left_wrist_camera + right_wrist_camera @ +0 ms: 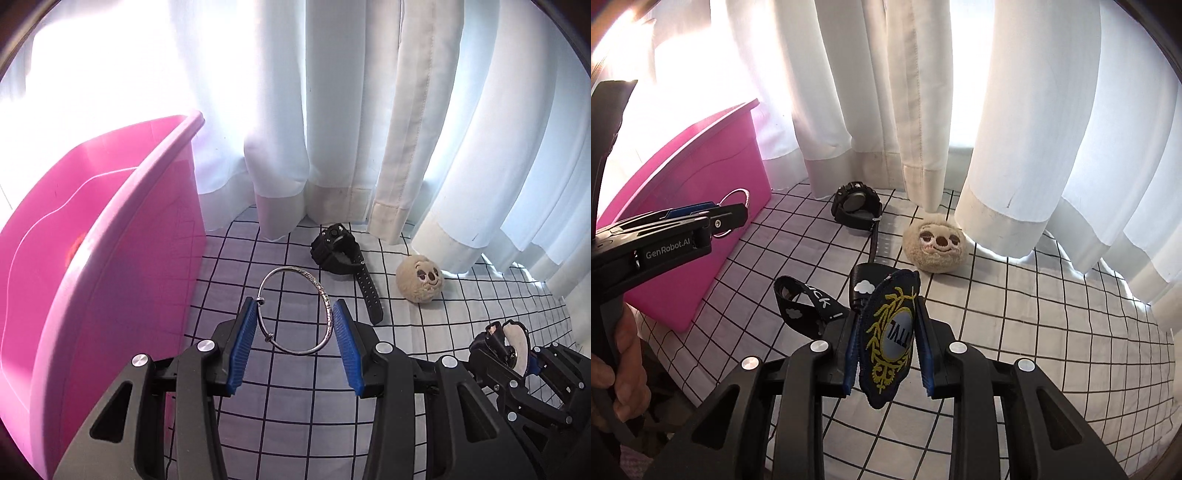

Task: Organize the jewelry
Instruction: 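Lift the bow and bangle and carry both over the pink tub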

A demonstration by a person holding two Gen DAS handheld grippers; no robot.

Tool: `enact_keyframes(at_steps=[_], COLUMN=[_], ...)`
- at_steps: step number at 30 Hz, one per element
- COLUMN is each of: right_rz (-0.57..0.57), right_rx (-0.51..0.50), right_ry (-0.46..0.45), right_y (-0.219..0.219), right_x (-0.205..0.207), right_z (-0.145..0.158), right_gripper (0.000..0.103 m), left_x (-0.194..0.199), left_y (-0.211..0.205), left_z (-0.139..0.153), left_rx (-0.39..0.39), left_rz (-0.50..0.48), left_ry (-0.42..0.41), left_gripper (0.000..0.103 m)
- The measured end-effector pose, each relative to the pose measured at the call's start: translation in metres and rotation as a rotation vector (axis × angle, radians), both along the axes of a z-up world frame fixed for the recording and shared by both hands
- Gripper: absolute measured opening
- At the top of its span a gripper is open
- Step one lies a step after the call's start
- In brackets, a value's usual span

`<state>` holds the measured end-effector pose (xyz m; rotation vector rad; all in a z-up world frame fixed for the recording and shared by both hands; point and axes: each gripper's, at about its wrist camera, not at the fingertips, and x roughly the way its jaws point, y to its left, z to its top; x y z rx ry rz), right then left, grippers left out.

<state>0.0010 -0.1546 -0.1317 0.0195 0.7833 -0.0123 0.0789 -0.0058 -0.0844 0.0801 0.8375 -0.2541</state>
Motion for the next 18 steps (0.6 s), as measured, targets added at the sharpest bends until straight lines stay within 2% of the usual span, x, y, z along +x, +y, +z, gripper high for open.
enact_keyframes(at_steps=[10, 18], right_rz=[0.074, 0.190], right_rx=[-0.018, -0.017], right_ry=[-0.113, -0.198], right_y=[0.018, 0.062], right_x=[0.009, 0.033], right_z=[0.054, 0.093], right_gripper=[0.026, 0.026], left_x=[-0.006, -0.008], left_y=[0.021, 0.067], left_z=[0.064, 0.105], left_rx=[-0.017, 0.010], left_rz=[0.078, 0.181], left_ry=[-0.104, -0.192], left_gripper=[0.042, 0.042])
